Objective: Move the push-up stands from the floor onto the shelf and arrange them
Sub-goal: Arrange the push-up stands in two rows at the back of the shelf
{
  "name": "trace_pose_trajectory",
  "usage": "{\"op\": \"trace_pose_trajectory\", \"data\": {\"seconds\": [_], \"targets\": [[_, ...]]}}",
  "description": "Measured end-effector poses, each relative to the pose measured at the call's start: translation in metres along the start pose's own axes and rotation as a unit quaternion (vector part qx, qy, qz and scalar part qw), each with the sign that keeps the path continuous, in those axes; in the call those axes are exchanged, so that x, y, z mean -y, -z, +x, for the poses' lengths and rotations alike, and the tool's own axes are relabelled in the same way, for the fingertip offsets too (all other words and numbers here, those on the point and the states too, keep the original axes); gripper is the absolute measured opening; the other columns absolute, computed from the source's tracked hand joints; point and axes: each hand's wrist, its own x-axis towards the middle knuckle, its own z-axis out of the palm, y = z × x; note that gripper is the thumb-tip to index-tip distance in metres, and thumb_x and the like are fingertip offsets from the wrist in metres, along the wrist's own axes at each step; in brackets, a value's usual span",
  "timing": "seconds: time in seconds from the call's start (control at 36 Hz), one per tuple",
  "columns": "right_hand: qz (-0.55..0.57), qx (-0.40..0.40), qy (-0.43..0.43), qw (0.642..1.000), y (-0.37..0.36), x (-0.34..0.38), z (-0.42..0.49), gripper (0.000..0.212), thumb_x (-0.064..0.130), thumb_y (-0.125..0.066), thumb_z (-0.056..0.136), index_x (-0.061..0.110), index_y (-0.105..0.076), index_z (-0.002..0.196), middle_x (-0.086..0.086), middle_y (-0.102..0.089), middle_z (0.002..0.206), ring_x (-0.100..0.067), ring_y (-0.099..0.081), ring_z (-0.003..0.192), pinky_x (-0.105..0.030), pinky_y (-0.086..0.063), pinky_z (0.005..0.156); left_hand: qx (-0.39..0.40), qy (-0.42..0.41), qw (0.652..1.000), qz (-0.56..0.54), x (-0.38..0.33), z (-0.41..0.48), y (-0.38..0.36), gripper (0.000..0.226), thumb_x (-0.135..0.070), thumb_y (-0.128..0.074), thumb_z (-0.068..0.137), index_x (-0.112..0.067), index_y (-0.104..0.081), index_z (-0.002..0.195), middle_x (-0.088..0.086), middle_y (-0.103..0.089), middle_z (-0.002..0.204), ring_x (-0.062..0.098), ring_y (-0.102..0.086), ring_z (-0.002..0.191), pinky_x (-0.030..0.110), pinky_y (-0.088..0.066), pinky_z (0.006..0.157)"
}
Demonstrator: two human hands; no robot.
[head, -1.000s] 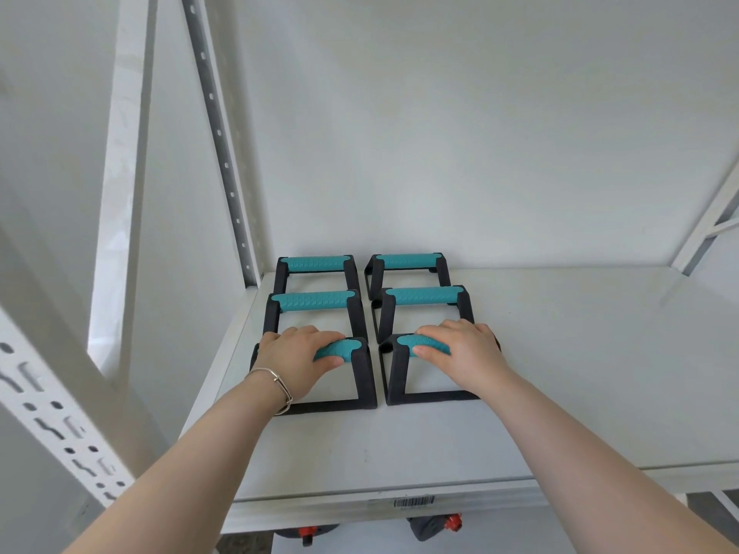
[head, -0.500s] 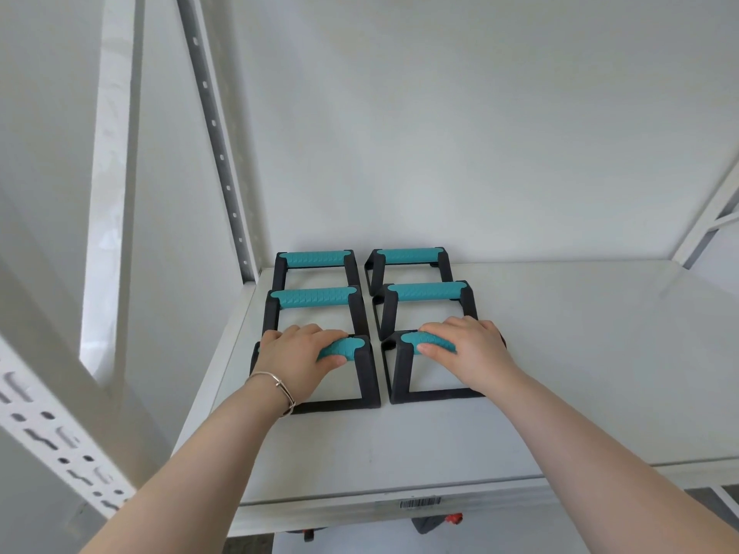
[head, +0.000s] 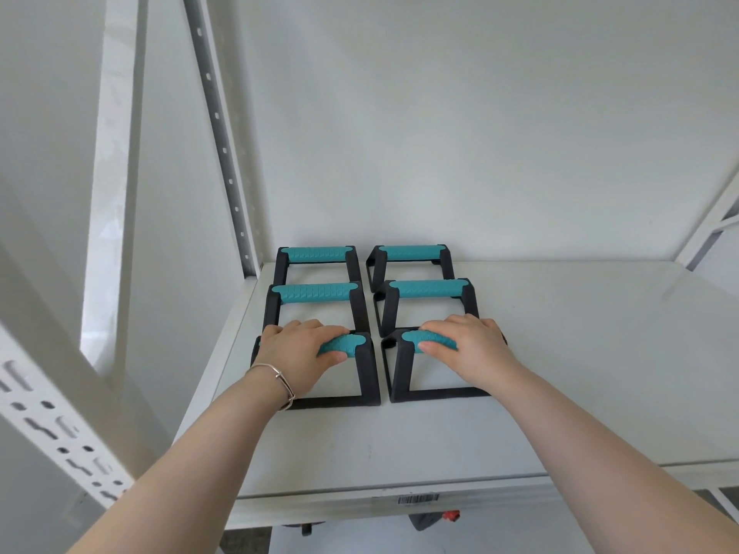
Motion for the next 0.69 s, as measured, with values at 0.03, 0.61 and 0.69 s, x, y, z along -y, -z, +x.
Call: {"op": "trace_pose_trajectory", "data": {"seconds": [0.03, 0.61, 0.69], "targets": [[-0.004, 0.001, 0.0, 1.0, 0.0, 0.0, 0.0002, 0.035, 0.057, -0.042, 0.094, 0.042, -0.058, 0.121, 0.013, -0.057, 0.1, -0.016, -0.049, 0.104, -0.036, -0.033, 0.094, -0.002, 0.0, 1.0, 0.001, -0.0004, -0.0001, 0.0, 0.039, -0.053, -0.04, 0.096, -0.048, -0.042, 0.135, -0.014, -0.056, 0.119, 0.016, -0.048, 0.112, 0.039, -0.033, 0.1], [-0.004, -0.032, 0.02, 0.999, -0.0055, -0.0027, -0.0012, 0.063, 0.072, -0.016, 0.08, 0.044, -0.059, 0.115, 0.011, -0.061, 0.094, -0.016, -0.052, 0.097, -0.035, -0.034, 0.089, -0.01, 0.023, 1.0, -0.008, -0.003, 0.0017, -0.0019, 0.038, -0.054, -0.042, 0.095, -0.049, -0.044, 0.132, -0.017, -0.056, 0.115, 0.013, -0.049, 0.108, 0.039, -0.033, 0.1], [-0.007, -0.027, 0.025, 0.999, -0.0042, -0.0037, -0.0007, 0.056, 0.07, -0.022, 0.084, 0.044, -0.059, 0.116, 0.012, -0.06, 0.095, -0.016, -0.052, 0.098, -0.036, -0.034, 0.089, -0.008, 0.023, 1.0, -0.008, -0.0024, 0.0009, -0.0017, 0.038, -0.054, -0.042, 0.095, -0.049, -0.044, 0.133, -0.017, -0.056, 0.115, 0.013, -0.049, 0.108, 0.038, -0.033, 0.099]]}}
